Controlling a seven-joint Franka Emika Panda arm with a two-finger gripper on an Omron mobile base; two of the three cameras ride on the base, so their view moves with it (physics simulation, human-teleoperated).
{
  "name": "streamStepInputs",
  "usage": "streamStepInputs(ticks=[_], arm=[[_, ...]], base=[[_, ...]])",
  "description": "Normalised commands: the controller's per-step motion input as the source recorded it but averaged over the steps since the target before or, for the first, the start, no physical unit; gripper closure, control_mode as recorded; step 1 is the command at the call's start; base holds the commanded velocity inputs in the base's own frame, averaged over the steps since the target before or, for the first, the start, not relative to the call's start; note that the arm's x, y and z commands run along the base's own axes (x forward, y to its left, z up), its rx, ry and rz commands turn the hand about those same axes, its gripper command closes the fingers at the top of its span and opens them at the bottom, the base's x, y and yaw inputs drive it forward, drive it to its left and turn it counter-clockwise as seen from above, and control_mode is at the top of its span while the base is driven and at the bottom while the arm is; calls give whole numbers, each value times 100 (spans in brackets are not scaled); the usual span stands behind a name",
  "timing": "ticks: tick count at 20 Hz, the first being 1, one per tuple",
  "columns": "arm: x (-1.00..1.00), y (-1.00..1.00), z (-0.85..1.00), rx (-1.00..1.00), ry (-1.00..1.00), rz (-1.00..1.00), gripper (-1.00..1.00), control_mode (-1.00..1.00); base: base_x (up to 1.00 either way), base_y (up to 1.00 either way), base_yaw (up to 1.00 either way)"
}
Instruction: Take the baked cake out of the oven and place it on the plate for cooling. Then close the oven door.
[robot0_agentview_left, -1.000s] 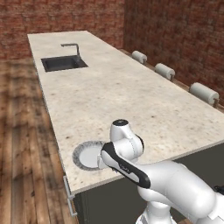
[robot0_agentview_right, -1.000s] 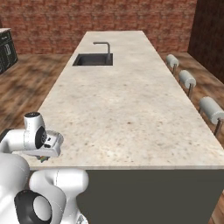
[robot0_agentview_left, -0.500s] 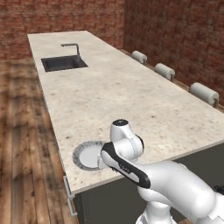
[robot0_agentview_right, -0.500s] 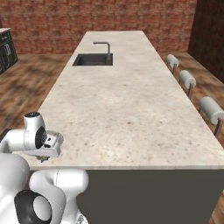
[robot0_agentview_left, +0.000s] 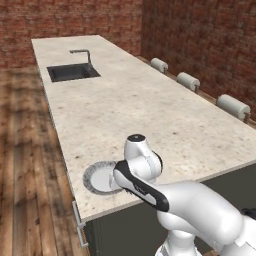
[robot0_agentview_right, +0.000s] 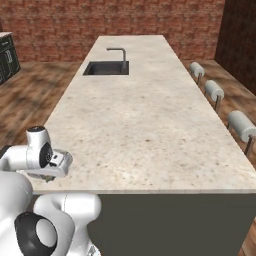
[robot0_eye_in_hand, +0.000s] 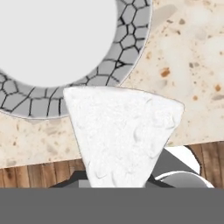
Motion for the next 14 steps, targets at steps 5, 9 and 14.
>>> streamStepInputs(ticks=[5, 9, 14], arm=[[29, 25, 22, -1, 0, 0, 100, -100], [46, 12, 4, -5, 3, 0, 100, -100], [42, 12, 0, -8, 2, 0, 100, -100]], base=[[0, 0, 0], [0, 0, 0], [0, 0, 0]])
